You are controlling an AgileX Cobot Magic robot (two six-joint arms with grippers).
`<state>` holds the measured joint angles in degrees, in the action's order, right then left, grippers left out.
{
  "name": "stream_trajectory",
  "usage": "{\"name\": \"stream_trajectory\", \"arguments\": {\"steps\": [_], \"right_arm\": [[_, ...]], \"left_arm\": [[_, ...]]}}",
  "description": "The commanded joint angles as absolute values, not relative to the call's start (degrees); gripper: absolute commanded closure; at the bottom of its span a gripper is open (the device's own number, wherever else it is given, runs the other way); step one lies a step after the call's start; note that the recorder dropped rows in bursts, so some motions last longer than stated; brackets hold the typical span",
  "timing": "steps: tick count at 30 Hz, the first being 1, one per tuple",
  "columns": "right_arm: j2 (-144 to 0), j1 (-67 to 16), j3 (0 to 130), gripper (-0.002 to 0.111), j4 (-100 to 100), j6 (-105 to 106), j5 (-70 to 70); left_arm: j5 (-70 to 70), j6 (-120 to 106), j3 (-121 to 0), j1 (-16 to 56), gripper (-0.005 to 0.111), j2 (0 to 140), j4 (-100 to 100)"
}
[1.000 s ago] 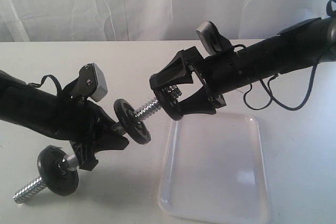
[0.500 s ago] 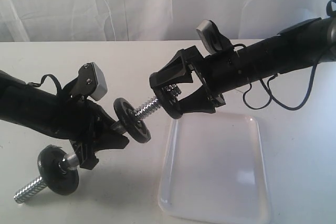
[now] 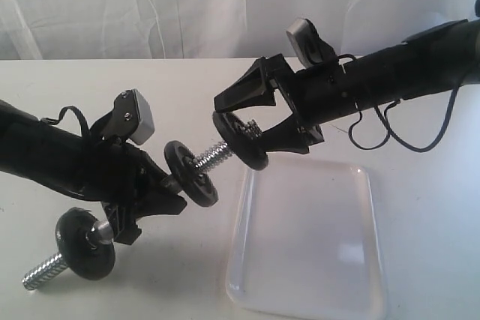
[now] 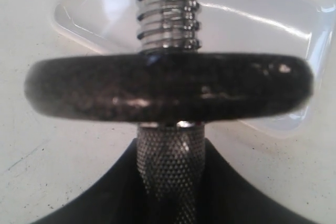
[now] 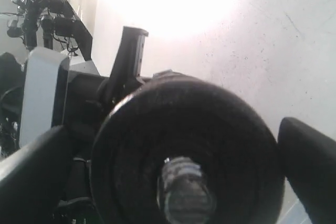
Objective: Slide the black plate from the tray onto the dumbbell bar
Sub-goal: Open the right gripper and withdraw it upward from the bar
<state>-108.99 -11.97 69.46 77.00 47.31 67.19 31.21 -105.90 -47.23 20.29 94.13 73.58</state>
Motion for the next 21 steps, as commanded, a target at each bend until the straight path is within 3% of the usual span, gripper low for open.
{"name": "stream_trajectory", "arguments": {"steps": [1, 17, 21], "right_arm": [[-107.45, -11.94, 70.18, 0.005, 83.25, 47.12, 69.96], [-107.45, -6.36, 76.85, 0.006, 79.80, 47.91, 69.96], [-107.45, -4.99, 80.62, 0.016, 69.18, 42.70, 69.96]], "left_arm": [[39.16, -106.94, -48.63, 20.75, 0.107, 91.31, 80.00], [34.74, -106.83, -48.63, 20.75, 0.107, 91.31, 82.59], [30.99, -106.83, -48.63, 20.75, 0.107, 91.41, 86.46]]}}
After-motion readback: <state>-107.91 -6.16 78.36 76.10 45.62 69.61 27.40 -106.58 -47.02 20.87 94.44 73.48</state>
